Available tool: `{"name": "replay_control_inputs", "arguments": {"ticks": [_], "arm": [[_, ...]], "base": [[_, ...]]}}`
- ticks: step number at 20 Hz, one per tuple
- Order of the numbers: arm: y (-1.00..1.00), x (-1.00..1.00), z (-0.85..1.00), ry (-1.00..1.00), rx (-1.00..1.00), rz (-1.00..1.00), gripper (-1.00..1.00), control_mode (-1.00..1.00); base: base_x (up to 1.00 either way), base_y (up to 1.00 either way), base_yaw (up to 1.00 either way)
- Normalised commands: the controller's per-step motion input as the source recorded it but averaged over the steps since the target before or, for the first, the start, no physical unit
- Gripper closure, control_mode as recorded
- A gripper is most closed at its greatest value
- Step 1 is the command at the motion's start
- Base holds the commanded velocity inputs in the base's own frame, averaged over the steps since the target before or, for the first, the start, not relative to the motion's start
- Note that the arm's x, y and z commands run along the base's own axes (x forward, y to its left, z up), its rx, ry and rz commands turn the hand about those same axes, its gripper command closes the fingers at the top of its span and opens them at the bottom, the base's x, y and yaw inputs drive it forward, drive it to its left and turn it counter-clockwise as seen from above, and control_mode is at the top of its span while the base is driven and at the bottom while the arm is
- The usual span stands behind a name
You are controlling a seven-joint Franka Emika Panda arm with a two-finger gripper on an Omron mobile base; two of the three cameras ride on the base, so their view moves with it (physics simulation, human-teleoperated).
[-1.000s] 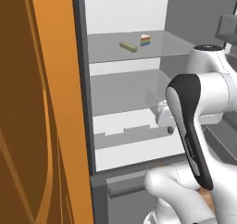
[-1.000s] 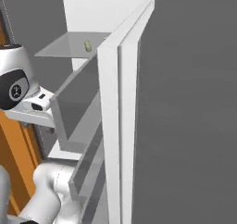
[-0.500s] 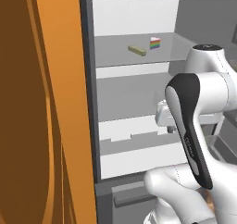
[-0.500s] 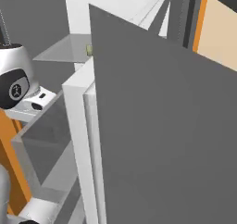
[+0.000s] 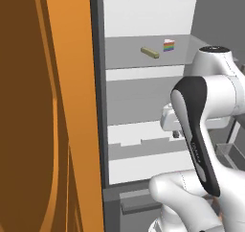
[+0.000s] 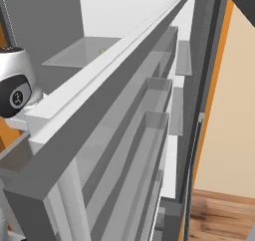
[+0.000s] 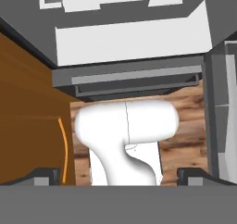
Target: Pick the egg and butter from the fridge and place them by the bowl for mixing.
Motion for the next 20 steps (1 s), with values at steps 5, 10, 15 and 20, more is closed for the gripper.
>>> {"name": "replay_control_inputs", "arguments": {"ticks": [5,10,15,20], "arm": [[0.0,0.08,0.14,-0.03,0.0,0.06,-1.0,-1.0],[0.0,0.0,0.59,-0.13,0.0,0.07,-1.0,-1.0],[0.0,-0.04,0.47,-0.24,0.0,0.12,-1.0,-1.0],[-0.05,-0.05,0.22,-0.22,0.0,0.16,-1.0,-1.0]], "base": [[0.0,0.0,0.0],[0.0,0.0,0.0],[0.0,0.0,0.0],[0.0,0.0,0.0]]}}
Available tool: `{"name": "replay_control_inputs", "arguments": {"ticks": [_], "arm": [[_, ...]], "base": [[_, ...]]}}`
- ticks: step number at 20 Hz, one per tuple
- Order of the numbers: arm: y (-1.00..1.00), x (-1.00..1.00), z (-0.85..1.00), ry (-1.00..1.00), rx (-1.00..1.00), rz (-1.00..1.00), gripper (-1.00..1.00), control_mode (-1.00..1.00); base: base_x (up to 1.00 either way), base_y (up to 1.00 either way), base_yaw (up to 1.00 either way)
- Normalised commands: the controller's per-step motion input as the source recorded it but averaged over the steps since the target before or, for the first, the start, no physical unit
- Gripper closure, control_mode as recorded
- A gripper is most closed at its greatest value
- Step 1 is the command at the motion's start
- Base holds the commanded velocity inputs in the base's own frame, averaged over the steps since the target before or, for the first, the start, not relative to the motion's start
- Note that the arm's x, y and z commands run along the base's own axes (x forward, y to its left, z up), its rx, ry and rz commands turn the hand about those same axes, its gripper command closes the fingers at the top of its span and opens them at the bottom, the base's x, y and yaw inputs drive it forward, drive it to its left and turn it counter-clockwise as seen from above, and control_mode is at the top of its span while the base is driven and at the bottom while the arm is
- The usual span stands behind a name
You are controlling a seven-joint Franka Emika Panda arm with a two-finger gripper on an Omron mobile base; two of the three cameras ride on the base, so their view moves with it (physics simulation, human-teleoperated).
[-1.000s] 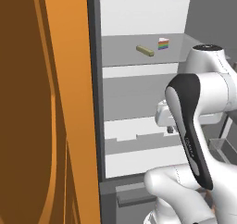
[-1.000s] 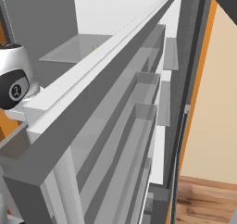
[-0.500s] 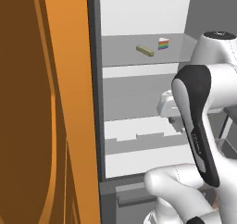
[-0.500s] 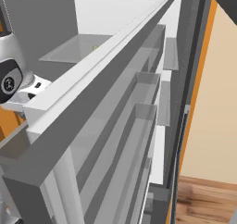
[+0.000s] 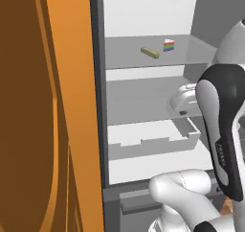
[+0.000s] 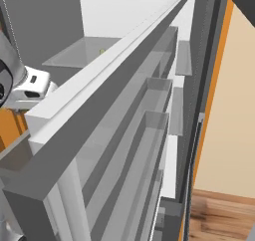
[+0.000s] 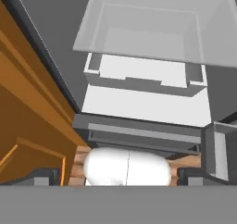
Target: Pick the egg and butter from the fridge and place them by the bowl for mixing.
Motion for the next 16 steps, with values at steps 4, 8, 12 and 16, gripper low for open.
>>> {"name": "replay_control_inputs", "arguments": {"ticks": [4,8,12,16], "arm": [[-0.26,0.0,0.01,-0.12,0.0,0.16,-1.0,-1.0],[-0.33,0.25,0.06,-0.02,0.02,0.11,-1.0,-1.0],[-0.23,0.53,0.22,0.0,0.06,0.06,-1.0,-1.0],[-0.11,0.58,0.23,0.0,0.05,0.03,-1.0,-1.0]], "base": [[0.0,0.0,0.0],[0.0,0.0,0.0],[0.0,0.0,0.0],[0.0,0.0,0.0]]}}
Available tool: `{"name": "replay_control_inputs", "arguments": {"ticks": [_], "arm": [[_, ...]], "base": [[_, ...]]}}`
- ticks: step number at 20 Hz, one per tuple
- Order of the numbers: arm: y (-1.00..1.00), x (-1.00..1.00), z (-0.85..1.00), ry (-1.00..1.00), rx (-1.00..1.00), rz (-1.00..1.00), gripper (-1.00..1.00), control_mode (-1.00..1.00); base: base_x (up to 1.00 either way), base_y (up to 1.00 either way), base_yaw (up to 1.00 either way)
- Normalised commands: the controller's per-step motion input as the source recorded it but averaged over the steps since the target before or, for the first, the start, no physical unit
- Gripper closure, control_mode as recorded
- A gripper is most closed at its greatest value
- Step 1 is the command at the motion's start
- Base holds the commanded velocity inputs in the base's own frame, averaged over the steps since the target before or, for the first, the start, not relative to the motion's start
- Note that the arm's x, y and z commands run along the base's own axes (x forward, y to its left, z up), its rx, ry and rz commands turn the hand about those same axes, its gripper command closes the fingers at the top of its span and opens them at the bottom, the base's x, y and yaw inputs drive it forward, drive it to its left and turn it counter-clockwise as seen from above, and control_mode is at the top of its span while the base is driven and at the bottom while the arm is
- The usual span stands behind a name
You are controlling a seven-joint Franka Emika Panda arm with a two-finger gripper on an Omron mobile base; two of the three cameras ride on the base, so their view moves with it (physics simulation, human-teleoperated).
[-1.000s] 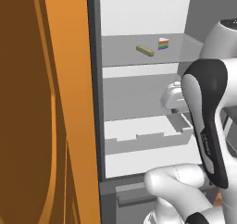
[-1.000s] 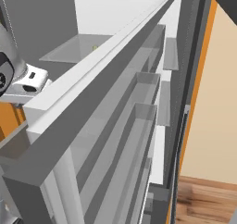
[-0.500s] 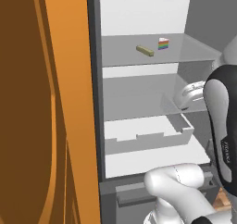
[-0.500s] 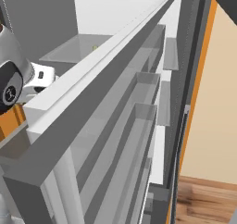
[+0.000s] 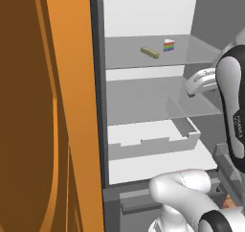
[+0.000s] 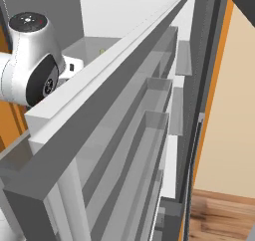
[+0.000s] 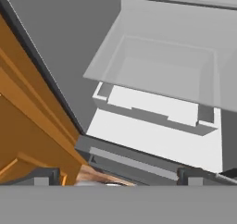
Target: Pick the egg and butter from the fridge and place them by the bowl for mixing.
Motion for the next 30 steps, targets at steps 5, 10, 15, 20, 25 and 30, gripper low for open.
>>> {"name": "replay_control_inputs", "arguments": {"ticks": [5,10,15,20,25,30], "arm": [[0.0,0.48,0.12,0.0,0.01,0.0,-1.0,-1.0],[0.0,0.54,0.02,0.0,0.0,0.0,-1.0,-1.0],[0.0,0.47,0.08,-0.05,0.0,0.0,-1.0,-1.0],[0.0,0.33,0.11,-0.14,0.0,0.0,-1.0,-1.0],[0.0,0.13,0.1,-0.17,0.0,0.0,-1.0,-1.0],[0.0,0.29,0.04,-0.04,0.0,0.0,-1.0,-1.0]], "base": [[0.0,0.0,0.0],[0.0,0.0,0.0],[0.0,0.0,0.0],[0.0,0.0,0.0],[0.0,0.0,0.0],[0.0,0.0,0.0]]}}
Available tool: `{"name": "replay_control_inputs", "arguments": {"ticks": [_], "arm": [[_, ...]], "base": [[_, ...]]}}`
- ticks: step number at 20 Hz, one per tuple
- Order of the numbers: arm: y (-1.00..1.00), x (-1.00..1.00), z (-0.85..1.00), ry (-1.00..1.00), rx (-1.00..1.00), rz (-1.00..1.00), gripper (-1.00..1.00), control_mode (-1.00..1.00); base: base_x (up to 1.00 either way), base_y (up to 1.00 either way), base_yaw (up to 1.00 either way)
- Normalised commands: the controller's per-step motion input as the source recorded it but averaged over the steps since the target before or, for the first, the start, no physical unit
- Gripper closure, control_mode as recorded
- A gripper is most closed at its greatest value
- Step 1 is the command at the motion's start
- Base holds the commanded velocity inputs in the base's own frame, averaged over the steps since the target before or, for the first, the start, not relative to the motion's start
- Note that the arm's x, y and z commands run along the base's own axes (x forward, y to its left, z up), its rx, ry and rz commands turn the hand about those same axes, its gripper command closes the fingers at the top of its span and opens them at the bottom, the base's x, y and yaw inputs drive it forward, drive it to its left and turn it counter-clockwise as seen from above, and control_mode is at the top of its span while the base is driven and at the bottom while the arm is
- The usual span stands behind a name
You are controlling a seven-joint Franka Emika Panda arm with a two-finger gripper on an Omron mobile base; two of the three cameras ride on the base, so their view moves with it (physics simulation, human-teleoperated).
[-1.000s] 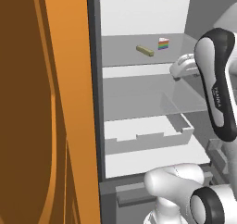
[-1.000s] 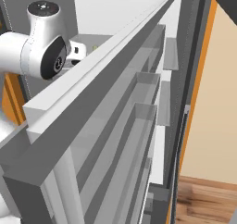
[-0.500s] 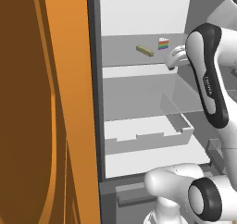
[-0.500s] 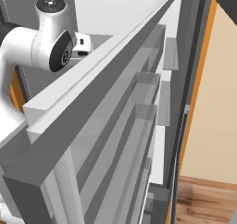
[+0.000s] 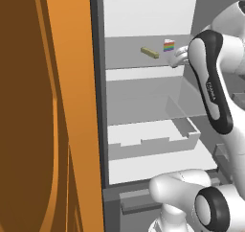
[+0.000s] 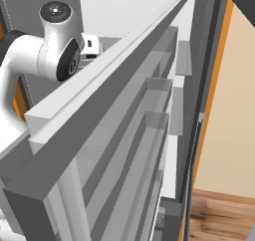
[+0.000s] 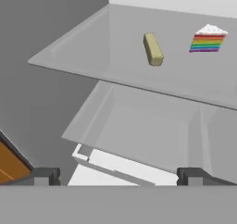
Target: Pick the egg and butter from the fridge and place them by the bowl for mixing.
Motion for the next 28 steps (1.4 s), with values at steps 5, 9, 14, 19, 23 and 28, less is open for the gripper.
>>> {"name": "replay_control_inputs", "arguments": {"ticks": [5,9,14,19,23,28], "arm": [[0.0,0.44,0.13,0.0,0.0,0.0,-1.0,-1.0],[0.0,0.45,0.07,0.02,0.01,0.0,-1.0,-1.0],[0.0,0.35,-0.01,0.0,0.0,0.0,-1.0,-1.0],[0.0,0.37,-0.1,0.0,0.0,0.0,-1.0,-1.0],[0.0,0.37,-0.12,0.0,0.0,0.0,-1.0,-1.0],[0.0,0.23,-0.07,0.0,0.0,0.0,-1.0,-1.0]], "base": [[0.0,0.0,0.0],[0.0,0.0,0.0],[0.0,0.0,0.0],[0.0,0.0,0.0],[0.0,0.0,0.0],[0.0,0.0,0.0]]}}
